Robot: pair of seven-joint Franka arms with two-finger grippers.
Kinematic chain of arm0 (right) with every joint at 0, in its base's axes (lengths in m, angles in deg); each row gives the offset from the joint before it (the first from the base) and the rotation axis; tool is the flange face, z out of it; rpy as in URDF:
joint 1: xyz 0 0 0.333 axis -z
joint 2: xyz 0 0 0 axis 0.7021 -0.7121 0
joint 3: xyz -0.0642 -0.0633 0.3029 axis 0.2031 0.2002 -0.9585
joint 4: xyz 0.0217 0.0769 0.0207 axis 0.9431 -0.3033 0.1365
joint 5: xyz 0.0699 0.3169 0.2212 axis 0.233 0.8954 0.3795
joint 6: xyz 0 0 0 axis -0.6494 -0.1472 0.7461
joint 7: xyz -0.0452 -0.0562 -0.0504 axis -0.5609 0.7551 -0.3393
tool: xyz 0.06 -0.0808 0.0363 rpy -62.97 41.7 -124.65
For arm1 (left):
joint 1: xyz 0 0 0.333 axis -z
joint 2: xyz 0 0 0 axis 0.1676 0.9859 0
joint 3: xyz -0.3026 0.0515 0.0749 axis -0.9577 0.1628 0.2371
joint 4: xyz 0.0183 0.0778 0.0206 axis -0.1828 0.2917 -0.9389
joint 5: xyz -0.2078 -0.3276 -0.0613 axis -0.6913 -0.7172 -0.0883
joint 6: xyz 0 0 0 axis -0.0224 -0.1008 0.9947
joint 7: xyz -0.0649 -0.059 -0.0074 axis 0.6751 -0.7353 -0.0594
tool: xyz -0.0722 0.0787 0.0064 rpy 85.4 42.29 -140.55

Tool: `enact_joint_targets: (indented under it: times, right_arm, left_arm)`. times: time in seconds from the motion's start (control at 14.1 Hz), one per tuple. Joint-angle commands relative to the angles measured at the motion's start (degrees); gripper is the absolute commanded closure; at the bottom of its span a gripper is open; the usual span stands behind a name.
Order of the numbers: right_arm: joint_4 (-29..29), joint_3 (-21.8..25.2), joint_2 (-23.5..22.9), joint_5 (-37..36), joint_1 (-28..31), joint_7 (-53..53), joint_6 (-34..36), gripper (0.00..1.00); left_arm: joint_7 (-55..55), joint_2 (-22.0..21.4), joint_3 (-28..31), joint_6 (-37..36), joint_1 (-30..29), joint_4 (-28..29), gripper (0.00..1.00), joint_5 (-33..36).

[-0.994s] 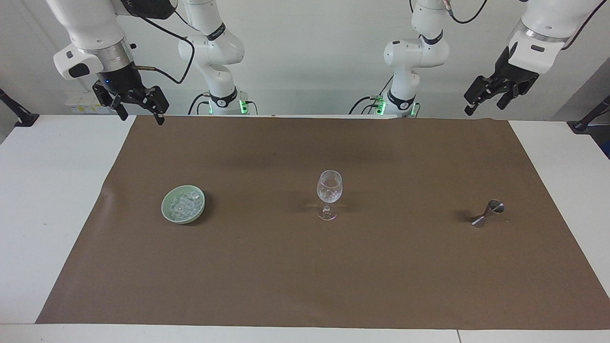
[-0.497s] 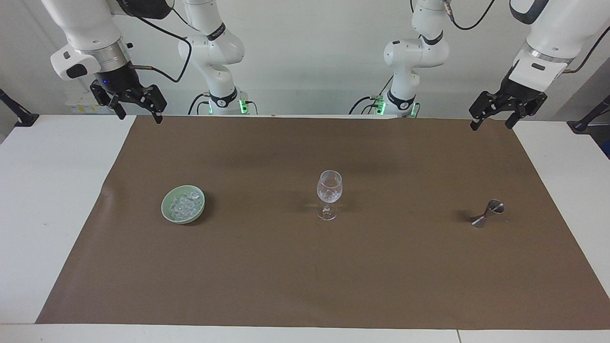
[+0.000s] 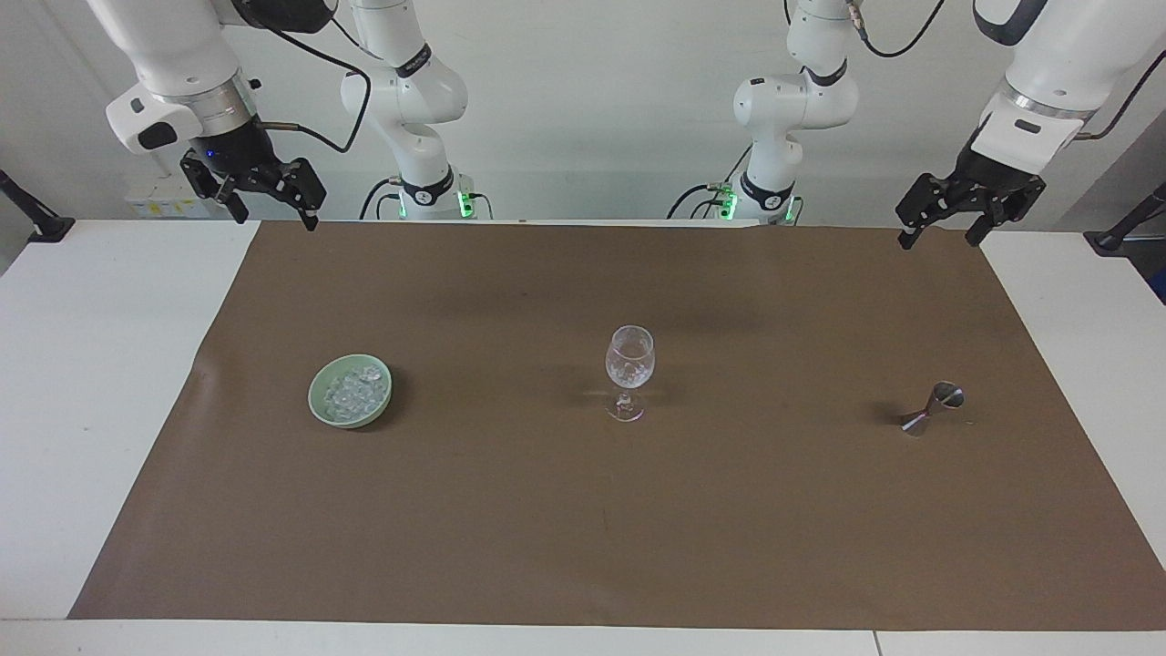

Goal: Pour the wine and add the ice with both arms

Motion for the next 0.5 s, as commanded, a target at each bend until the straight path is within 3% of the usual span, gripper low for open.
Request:
enact_joint_targets:
  times: [0.0,0.43]
  right_arm:
    - [0.2,-0.1,0.5,1.6,0.1,0.7,0.6,0.00]
    - [0.2,-0.1,0.5,1.8,-0.1,-0.3,0.4,0.00]
  left_arm:
    - [-0.6,-0.9,0.5,0.9,0.7,1.2,0.00,0.9]
    - [-0.4,-0.8,0.5,1.1,0.7,1.0,0.00,0.8]
